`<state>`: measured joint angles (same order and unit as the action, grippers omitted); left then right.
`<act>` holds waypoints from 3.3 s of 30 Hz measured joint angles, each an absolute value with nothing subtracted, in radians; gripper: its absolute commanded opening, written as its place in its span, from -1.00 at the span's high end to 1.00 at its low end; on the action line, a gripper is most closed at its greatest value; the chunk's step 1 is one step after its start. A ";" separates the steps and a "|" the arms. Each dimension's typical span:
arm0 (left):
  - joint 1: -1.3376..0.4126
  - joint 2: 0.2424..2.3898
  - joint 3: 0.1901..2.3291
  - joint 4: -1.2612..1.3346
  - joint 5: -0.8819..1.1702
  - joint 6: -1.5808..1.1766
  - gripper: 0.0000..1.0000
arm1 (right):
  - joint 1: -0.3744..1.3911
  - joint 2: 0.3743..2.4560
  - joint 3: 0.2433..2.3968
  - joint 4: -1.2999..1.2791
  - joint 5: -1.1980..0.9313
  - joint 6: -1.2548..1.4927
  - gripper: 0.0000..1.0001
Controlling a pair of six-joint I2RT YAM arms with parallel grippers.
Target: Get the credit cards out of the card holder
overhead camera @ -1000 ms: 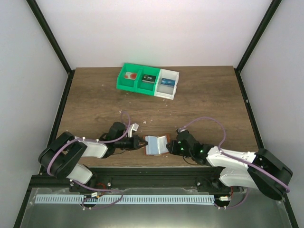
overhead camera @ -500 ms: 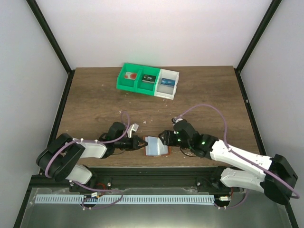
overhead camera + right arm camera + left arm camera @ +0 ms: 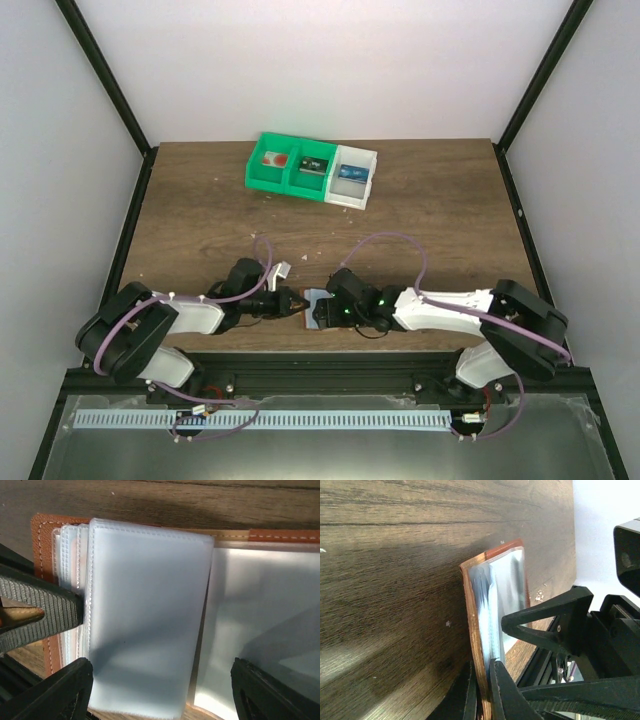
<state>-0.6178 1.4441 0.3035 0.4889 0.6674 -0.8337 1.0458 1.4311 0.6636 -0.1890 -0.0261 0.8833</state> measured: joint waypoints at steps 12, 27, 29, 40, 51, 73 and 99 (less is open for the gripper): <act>-0.618 1.399 0.303 0.404 0.623 -0.805 0.44 | 1.046 1.525 0.710 -0.141 -0.038 0.872 -0.47; -0.618 1.304 0.299 0.298 0.546 -0.757 0.82 | 1.048 1.532 0.720 -0.176 0.031 0.871 -0.28; -0.618 1.308 0.299 0.298 0.545 -0.756 0.82 | 1.048 1.529 0.720 -0.192 0.045 0.871 -0.22; -0.618 1.304 0.299 0.283 0.539 -0.747 0.88 | 1.050 1.419 0.724 -0.402 0.150 0.899 0.06; -0.618 1.300 0.297 0.304 0.558 -0.759 0.99 | 1.052 1.380 0.754 -0.215 0.010 0.860 -0.27; -0.617 1.036 0.333 0.086 0.379 -0.816 0.53 | 1.058 1.583 0.777 -0.195 -0.010 0.850 -0.05; -0.618 1.316 0.291 0.320 0.532 -0.812 0.46 | 1.058 1.569 0.685 -0.062 0.016 0.895 0.57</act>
<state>-0.6178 1.3159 0.2913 0.3202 0.5320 -0.8120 1.0580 1.5692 0.6853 -0.0616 0.0158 0.8951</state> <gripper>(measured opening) 0.236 0.220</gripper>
